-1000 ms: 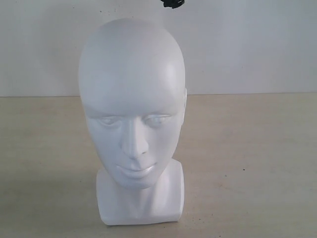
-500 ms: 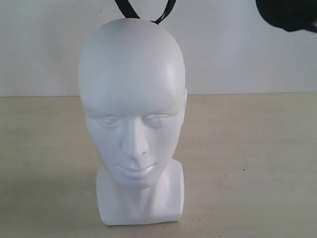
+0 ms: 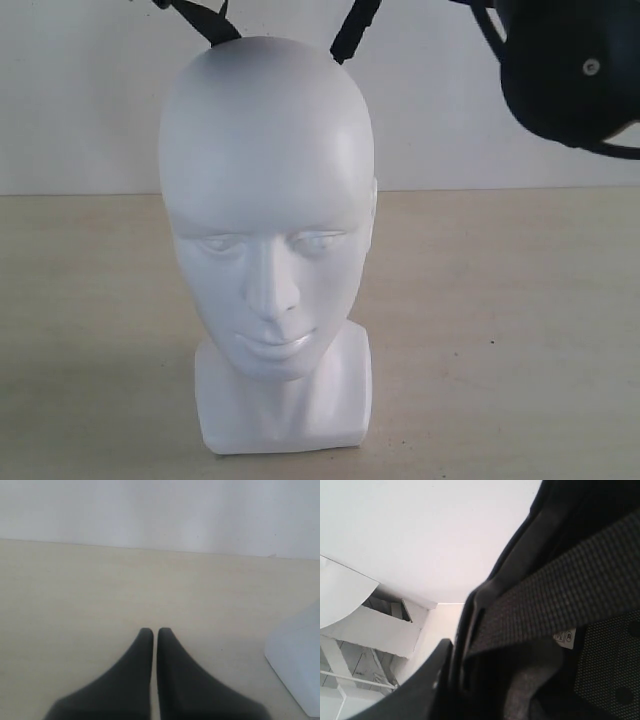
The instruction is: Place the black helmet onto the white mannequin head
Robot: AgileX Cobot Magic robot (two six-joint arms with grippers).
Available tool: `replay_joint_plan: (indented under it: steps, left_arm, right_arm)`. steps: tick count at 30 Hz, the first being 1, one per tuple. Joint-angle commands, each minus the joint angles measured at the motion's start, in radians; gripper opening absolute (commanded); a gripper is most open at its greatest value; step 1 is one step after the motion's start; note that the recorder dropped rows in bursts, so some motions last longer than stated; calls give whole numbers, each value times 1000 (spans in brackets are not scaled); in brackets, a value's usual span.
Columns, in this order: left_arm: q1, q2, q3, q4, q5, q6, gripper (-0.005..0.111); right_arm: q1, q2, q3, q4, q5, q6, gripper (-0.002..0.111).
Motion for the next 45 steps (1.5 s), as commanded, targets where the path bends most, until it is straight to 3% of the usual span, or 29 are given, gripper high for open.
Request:
replay_joint_plan:
  steps: [1, 9, 27, 45]
  left_arm:
    - [2, -4, 4, -9, -1, 2, 4]
    - [2, -4, 4, -9, -1, 2, 4]
    - [2, -4, 4, -9, -1, 2, 4]
    - [2, -4, 4, -9, -1, 2, 4]
  right_arm:
    - [29, 0, -19, 5, -104, 8, 0]
    - [77, 33, -19, 6, -104, -40, 0]
    - [84, -36, 132, 18, -104, -110, 0]
    - [84, -95, 159, -24, -18, -188, 0]
